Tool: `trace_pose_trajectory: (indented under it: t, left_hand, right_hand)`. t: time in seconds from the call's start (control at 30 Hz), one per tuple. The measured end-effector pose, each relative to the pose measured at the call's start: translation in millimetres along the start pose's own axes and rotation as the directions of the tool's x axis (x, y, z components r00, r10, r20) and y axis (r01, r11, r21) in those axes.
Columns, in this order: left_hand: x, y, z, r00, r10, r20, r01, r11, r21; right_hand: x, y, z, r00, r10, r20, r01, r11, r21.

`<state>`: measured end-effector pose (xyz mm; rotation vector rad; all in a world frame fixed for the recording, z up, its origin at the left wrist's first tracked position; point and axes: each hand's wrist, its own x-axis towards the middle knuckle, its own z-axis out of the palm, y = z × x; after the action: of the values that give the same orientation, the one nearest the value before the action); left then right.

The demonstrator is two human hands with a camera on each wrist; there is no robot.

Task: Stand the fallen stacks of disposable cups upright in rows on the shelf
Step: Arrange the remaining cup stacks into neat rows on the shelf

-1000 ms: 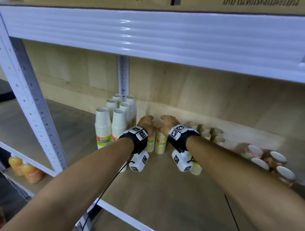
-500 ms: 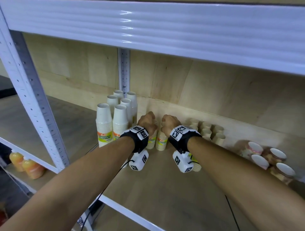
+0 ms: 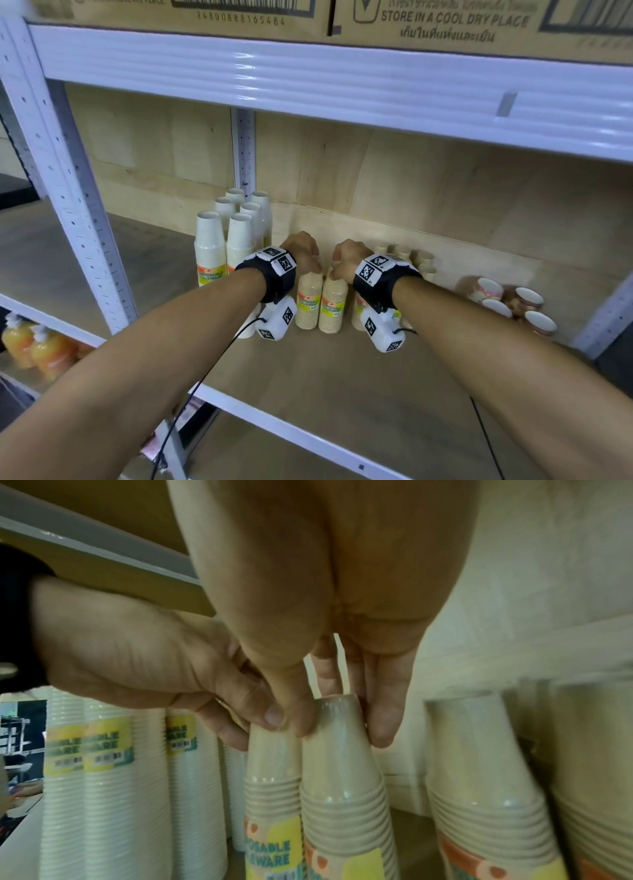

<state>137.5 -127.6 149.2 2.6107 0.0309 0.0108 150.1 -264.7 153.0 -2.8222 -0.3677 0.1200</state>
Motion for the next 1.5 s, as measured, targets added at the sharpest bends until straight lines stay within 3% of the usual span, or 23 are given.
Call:
trace_pose_trajectory:
  t: [0.3,0.47,0.8,1.5]
  left_hand:
    - [-18.6,46.2,2.2,0.978,0.084,0.192,-0.077,0.996,-0.044]
    - [-21.7,75.0,19.9,0.964,0.132,0.230,-0.117,0.990,-0.079]
    - [-20.0,110.8,54.9,0.932,0.211,0.294,-0.208,0.977,-0.042]
    - [-0.7,109.7,78.4,0.915,0.313,0.255,-0.318,0.948,-0.023]
  right_hand:
    - [-46.3,27.9,-30.2,0.995,0.038,0.092,-0.035,0.998,-0.043]
    - [-64.4,57.9,-40.5,0.988,0.092,0.123,-0.089,0.996,-0.024]
    - [-76.6,112.4,-44.7,0.979,0.201,0.036,-0.199,0.978,-0.062]
    - [-47.7,137.4,-31.5,0.974,0.218,-0.059,-0.217,0.976,0.022]
